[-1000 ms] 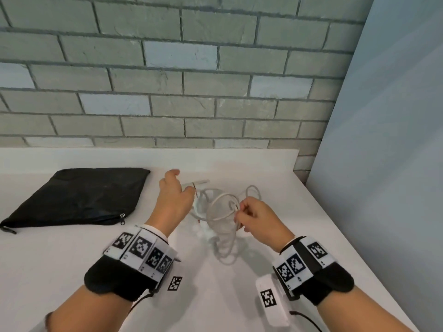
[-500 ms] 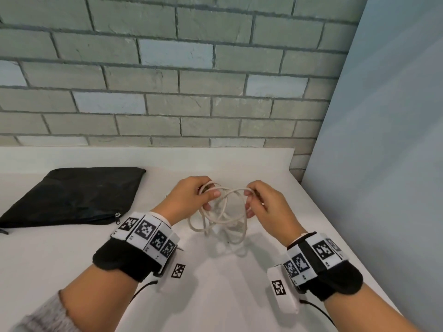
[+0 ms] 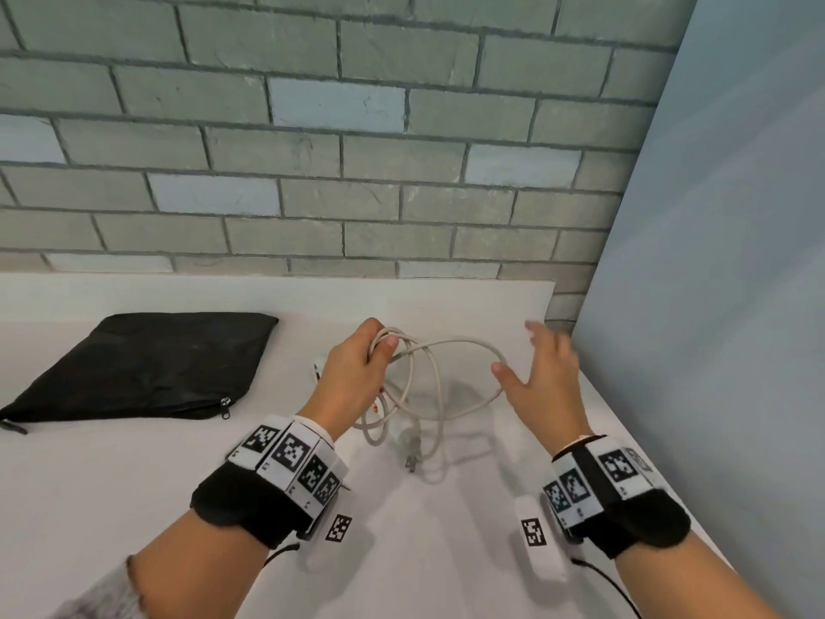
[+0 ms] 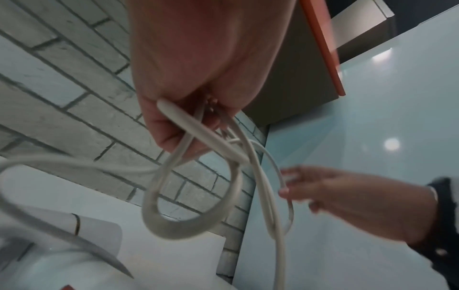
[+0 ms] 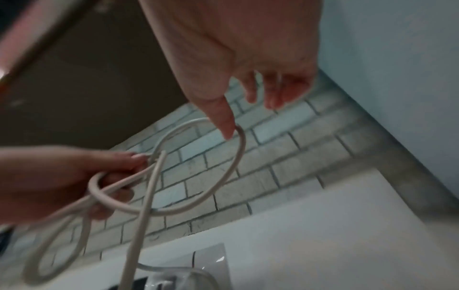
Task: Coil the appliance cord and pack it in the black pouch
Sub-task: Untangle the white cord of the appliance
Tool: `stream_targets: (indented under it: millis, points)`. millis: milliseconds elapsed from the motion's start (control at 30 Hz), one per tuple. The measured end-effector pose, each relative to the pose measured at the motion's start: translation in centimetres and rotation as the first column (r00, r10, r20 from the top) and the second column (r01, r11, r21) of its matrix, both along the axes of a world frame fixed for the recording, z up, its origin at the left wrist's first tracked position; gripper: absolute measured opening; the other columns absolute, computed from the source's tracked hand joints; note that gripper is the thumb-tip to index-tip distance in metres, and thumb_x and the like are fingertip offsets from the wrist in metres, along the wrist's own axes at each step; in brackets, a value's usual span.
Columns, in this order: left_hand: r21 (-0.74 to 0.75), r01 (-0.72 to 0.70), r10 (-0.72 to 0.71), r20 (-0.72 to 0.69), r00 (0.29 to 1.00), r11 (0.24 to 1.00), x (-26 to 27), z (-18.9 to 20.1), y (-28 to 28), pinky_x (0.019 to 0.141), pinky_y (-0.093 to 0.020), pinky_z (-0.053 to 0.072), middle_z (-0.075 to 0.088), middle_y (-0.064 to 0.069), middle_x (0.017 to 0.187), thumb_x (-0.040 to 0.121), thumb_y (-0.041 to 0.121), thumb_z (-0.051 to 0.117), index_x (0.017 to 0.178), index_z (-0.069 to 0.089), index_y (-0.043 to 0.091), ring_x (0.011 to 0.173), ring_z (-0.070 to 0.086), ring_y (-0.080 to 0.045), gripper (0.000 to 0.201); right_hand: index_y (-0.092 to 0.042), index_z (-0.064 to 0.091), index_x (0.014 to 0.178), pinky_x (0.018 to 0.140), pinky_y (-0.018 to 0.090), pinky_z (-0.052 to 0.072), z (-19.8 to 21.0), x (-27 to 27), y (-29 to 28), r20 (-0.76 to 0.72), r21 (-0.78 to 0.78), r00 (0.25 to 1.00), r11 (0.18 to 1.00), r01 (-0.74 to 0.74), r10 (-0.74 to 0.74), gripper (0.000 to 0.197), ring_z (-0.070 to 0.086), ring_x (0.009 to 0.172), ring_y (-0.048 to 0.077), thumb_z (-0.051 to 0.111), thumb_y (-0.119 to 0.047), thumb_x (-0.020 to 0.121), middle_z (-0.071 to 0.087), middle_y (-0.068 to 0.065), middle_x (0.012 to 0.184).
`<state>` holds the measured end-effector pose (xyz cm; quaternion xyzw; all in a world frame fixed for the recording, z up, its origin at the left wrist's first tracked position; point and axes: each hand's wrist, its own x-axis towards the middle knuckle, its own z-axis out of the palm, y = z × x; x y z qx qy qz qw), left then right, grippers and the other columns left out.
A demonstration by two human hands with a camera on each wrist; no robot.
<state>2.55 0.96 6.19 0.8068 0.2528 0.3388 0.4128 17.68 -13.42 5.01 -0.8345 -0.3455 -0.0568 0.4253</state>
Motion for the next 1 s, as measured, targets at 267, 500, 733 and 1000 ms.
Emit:
stream_targets:
  millis: [267, 500, 733, 1000]
  points:
    - [-0.007, 0.046, -0.046, 0.006, 0.999, 0.999, 0.8, 0.4, -1.3, 0.05, -0.033, 0.048, 0.049, -0.001, 0.061, 0.095, 0.026, 0.042, 0.084, 0.048, 0.009, 0.052, 0.052, -0.016, 0.021, -0.016, 0.034, 0.137, 0.085, 0.037, 0.045, 1.8, -3.7, 2.8, 0.347, -0.328, 0.832, 0.887, -0.325, 0.433, 0.05, 0.048, 0.107, 0.027, 0.048, -0.008, 0.089, 0.051, 0.009, 0.124]
    - [-0.042, 0.015, -0.013, 0.056, 0.998, 0.999, 0.4, 0.1, -0.2, 0.043, -0.015, 0.046, 0.045, 0.001, 0.099, 0.094, 0.03, 0.043, 0.094, 0.055, 0.016, 0.057, 0.054, -0.017, 0.018, -0.009, 0.06, 0.092, 0.065, 0.038, 0.051, 3.2, -2.5, 2.1, 0.369, 0.021, 0.857, 0.918, -0.395, 0.36, 0.02, 0.062, 0.067, 0.026, 0.045, -0.022, 0.091, 0.067, 0.011, 0.077]
    - [-0.172, 0.081, -0.09, -0.042, 0.995, 0.982, -0.7, 0.1, 1.2, 0.044, -0.023, 0.045, 0.064, 0.003, 0.077, 0.096, 0.026, 0.038, 0.083, 0.047, 0.016, 0.055, 0.052, -0.02, 0.019, -0.012, 0.046, 0.079, 0.046, 0.018, 0.05, 5.6, 0.5, 0.1, -0.3, 0.781, 0.856, 0.623, -0.032, 0.42, 0.023, 0.059, 0.046, 0.006, 0.032, -0.009, 0.098, 0.058, 0.011, 0.076]
    - [-0.119, 0.106, -0.112, -0.047, 0.993, 0.987, -0.1, 0.6, 0.5, 0.052, -0.026, 0.044, 0.055, 0.001, 0.065, 0.095, 0.026, 0.04, 0.081, 0.049, 0.015, 0.052, 0.048, -0.014, 0.02, -0.005, 0.023, 0.141, 0.095, 0.034, 0.038, 2.2, 1.2, -0.6, 0.148, -0.296, 0.988, 0.951, 0.086, -0.044, 0.066, 0.04, 0.118, 0.035, 0.049, 0.004, 0.08, 0.031, 0.019, 0.135]
